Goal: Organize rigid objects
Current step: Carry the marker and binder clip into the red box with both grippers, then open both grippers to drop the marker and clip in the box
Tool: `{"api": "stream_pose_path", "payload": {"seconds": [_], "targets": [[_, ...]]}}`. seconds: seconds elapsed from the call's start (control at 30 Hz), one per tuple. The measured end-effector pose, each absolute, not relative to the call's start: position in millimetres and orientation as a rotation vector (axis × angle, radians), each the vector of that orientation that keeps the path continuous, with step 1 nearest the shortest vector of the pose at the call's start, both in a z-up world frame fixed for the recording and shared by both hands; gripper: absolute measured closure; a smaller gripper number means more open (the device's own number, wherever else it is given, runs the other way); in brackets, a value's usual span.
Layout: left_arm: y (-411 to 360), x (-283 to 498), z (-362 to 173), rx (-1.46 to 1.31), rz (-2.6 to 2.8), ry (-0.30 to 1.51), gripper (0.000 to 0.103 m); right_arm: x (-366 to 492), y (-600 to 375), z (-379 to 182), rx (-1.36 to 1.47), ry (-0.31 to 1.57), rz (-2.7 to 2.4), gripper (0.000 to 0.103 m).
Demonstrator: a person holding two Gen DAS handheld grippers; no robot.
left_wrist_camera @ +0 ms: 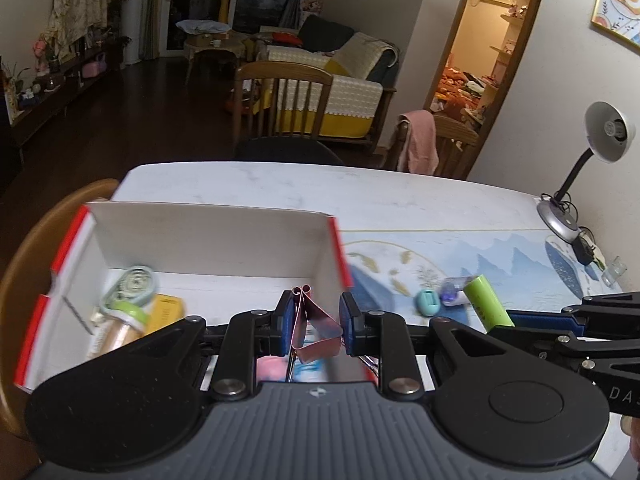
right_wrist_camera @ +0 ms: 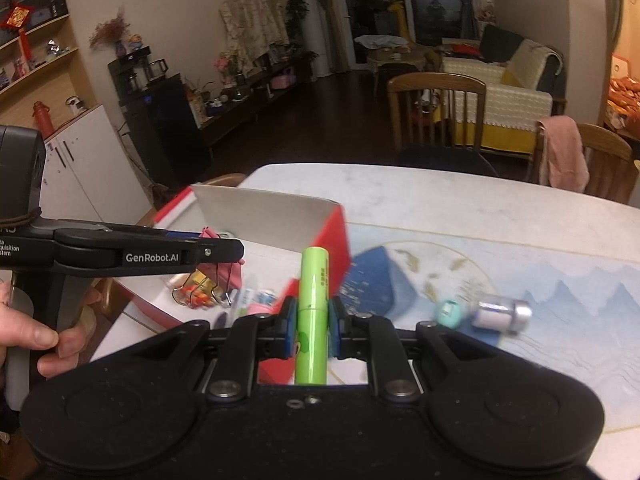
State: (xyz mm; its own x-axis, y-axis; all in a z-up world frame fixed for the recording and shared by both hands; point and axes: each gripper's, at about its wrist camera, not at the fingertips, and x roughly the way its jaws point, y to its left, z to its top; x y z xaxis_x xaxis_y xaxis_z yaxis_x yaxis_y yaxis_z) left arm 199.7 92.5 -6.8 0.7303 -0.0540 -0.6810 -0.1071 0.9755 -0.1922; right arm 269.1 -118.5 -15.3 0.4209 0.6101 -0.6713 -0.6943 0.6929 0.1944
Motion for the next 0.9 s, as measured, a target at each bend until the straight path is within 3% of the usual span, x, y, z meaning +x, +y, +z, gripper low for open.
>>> {"api": "stream_pose_path", "payload": {"seconds": [0.53, 0.9], "targets": [[192, 213, -36, -0.21, 0.077, 0.819, 0.08, 275, -13, -50, -0.192, 0.85, 0.822, 0.087], [215, 247, -71, -0.166, 0.073, 0.892, 0.08, 288, 48, -92, -0.323, 0.913, 0.803, 0.087]]}}
